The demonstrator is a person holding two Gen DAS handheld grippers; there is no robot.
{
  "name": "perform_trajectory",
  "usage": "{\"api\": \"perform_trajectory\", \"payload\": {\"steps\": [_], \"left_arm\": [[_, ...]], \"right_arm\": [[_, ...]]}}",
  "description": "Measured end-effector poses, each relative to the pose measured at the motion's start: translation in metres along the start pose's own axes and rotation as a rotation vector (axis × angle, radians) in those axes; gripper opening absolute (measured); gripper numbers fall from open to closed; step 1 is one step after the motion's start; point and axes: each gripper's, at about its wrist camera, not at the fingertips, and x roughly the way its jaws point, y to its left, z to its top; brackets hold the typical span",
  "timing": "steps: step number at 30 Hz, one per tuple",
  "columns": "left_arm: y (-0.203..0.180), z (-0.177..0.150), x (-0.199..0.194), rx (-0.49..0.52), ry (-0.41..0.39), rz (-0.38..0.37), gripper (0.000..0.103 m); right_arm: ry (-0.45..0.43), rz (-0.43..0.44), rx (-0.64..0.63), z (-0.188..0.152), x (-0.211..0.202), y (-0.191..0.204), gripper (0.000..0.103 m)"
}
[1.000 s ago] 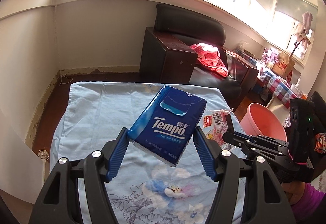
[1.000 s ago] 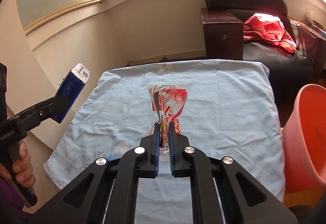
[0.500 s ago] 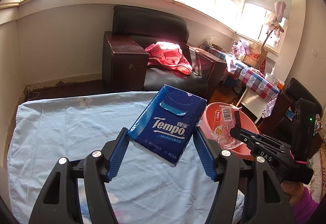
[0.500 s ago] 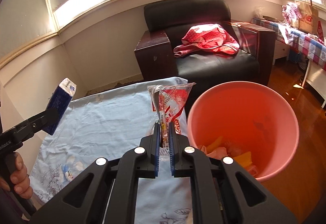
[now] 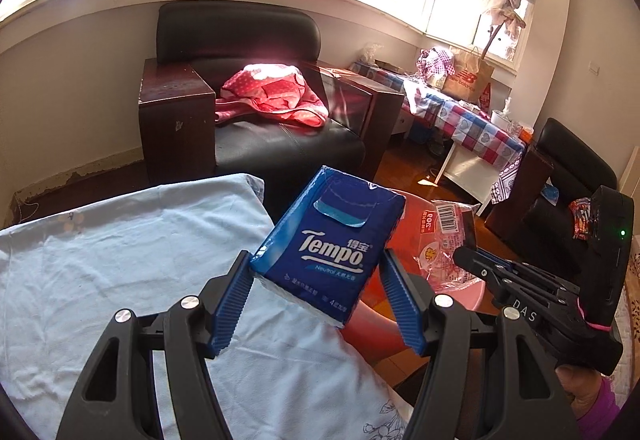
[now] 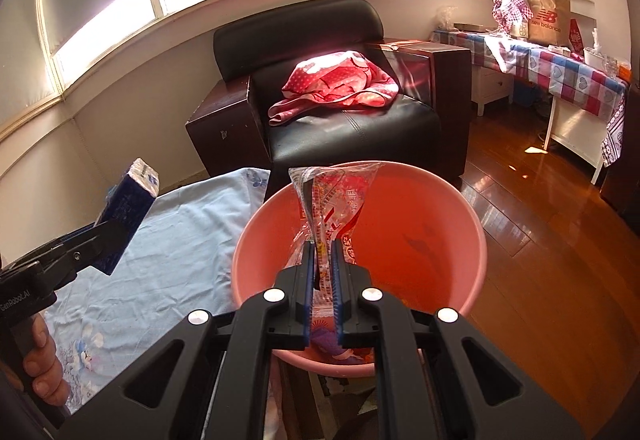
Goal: Collect trash
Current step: 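Carry the tissue pack and snack wrapper in both tools over the pink bucket, then open the left tool to drop the tissue pack into the bucket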
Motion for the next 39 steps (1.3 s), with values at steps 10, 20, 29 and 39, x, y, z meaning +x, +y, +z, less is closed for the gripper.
{"api": "perform_trajectory", "payload": {"steps": [10, 20, 29, 39], "left_arm": [[-0.039, -0.002, 0.055, 0.078, 0.088, -0.005, 0.064], [-0.055, -0.012, 0.092, 0.099, 0.166, 0.003, 0.064], [-0.055, -0.014, 0.104, 0.089, 0.189, 0.015, 0.064], [-0.059, -0.016, 0.106, 0.085, 0.196, 0.017, 0.064]], "right_arm": [[0.024, -0.049, 0.026, -0.004, 0.01, -0.028, 0.009], [0.052, -0.072, 0.034, -0.01, 0.02, -0.039, 0.009], [0.061, -0.08, 0.046, -0.011, 0.025, -0.043, 0.009], [0.063, -0.09, 0.052, -0.01, 0.028, -0.046, 0.009]]}}
